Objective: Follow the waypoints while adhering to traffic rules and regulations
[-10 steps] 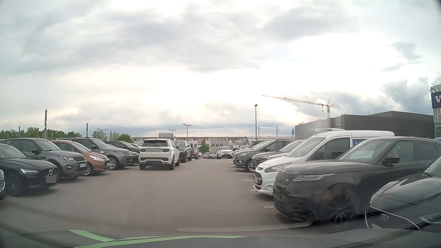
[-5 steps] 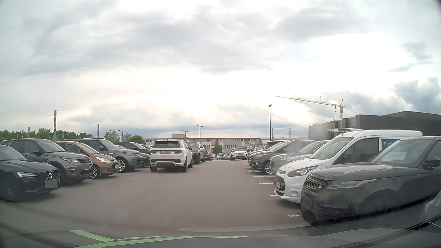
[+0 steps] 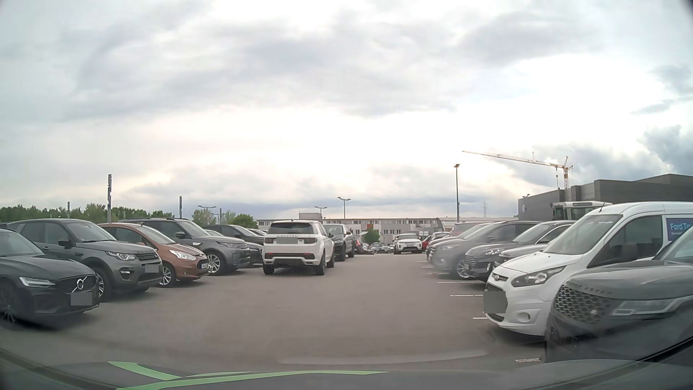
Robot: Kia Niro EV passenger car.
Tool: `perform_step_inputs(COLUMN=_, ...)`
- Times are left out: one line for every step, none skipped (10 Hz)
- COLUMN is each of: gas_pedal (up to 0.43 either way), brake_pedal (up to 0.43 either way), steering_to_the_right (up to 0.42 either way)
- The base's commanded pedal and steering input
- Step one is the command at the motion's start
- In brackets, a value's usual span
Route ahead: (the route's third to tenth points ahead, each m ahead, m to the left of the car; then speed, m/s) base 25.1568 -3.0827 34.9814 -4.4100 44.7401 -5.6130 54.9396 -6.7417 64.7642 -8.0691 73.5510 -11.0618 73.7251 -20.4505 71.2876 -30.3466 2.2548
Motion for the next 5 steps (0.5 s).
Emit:
perform_step_inputs(gas_pedal=0.098, brake_pedal=0.0, steering_to_the_right=-0.261)
perform_step_inputs(gas_pedal=0.098, brake_pedal=0.0, steering_to_the_right=-0.227)
perform_step_inputs(gas_pedal=0.098, brake_pedal=0.0, steering_to_the_right=-0.184)
perform_step_inputs(gas_pedal=0.098, brake_pedal=0.0, steering_to_the_right=-0.139)
perform_step_inputs(gas_pedal=0.098, brake_pedal=0.0, steering_to_the_right=-0.102)
